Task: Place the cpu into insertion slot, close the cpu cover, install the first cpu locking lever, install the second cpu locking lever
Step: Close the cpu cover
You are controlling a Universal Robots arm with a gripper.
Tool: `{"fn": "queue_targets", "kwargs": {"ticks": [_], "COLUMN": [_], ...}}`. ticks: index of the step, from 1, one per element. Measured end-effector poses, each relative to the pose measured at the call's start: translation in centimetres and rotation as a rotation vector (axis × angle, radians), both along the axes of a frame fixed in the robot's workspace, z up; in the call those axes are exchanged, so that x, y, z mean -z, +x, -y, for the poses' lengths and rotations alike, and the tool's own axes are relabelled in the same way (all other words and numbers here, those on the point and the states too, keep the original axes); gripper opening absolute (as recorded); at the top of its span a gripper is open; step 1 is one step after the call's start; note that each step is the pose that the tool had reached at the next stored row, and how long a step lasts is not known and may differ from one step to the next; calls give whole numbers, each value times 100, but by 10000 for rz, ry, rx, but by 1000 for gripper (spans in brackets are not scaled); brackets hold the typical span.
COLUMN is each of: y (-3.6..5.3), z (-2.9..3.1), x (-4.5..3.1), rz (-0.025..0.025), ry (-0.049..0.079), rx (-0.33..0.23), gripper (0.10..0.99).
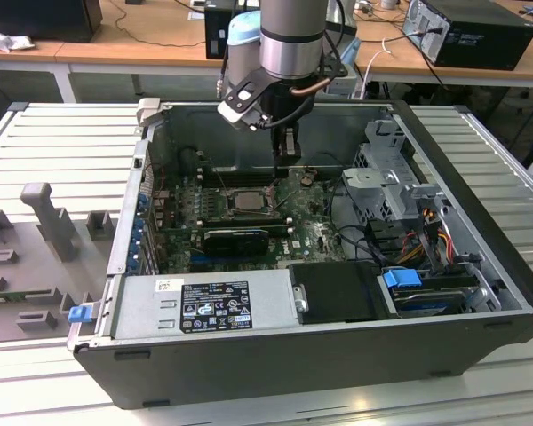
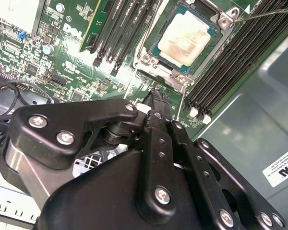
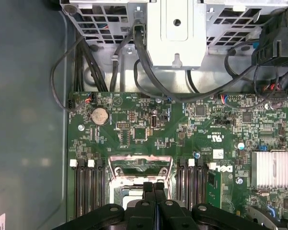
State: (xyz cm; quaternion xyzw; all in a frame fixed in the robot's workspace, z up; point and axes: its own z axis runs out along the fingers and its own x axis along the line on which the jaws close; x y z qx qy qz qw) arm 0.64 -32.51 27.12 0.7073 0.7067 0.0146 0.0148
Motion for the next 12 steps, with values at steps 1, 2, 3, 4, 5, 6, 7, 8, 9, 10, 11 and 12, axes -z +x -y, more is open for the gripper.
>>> {"fn": "queue_targets", "kwargs": {"ticks": [1, 2, 3, 4, 5, 6, 7, 8, 9, 10, 11, 12], "y": [5, 13, 30, 39, 46, 51, 57, 61, 65, 68, 73, 84], "z": [0, 0, 0, 0, 0, 0, 0, 0, 0, 0, 0, 0], "x": [0, 0, 0, 0, 0, 0, 0, 0, 0, 0, 0, 0], "rz": [0, 0, 0, 0, 0, 0, 1, 0, 0, 0, 0, 0], "ry": [0, 0, 0, 1, 0, 0, 0, 1, 1, 1, 0, 1], "rx": [0, 0, 0, -1, -1, 0, -1, -1, -1, 0, 0, -1], "gripper": [106, 106, 106, 106, 106, 106, 106, 106, 106, 106, 106, 106]}}
